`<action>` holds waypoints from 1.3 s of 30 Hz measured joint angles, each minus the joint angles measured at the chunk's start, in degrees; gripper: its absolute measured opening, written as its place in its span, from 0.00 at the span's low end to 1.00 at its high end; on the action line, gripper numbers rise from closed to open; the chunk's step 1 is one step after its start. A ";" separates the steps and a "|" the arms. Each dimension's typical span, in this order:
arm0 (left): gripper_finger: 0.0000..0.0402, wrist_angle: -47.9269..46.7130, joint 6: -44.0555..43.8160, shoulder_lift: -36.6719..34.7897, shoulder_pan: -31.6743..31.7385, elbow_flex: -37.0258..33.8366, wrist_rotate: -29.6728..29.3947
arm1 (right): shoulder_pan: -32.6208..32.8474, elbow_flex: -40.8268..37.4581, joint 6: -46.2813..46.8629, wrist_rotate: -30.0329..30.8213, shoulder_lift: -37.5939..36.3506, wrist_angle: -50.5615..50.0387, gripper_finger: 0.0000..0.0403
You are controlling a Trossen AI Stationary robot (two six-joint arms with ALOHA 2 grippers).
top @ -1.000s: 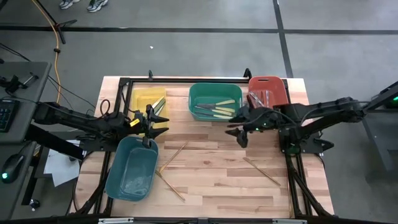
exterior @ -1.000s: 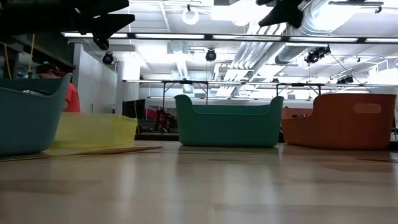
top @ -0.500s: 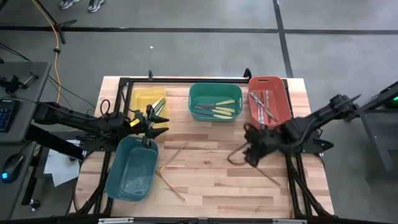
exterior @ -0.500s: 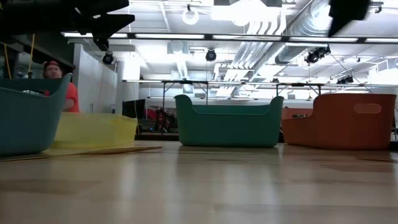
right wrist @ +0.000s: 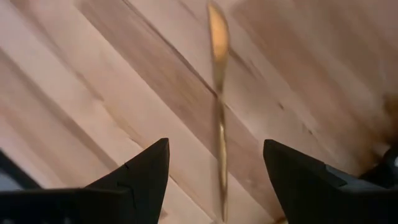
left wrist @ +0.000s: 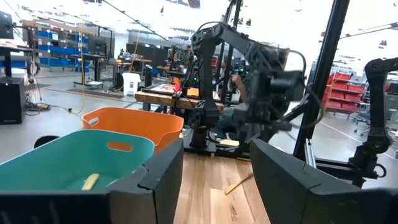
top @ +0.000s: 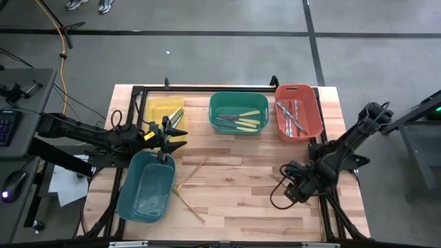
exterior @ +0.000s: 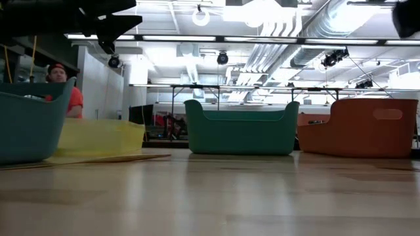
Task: Sort silverware by color (type)
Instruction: Put the gold knife into the blue bin
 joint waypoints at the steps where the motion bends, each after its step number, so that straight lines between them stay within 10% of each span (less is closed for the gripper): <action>1: 0.44 0.01 0.01 0.00 0.01 0.00 0.00 | 0.50 -1.29 0.95 -0.57 0.02 0.88 0.61; 39: 0.44 0.06 2.14 0.00 0.02 -0.02 -0.02 | 1.31 -5.60 1.88 -2.62 8.26 10.91 0.61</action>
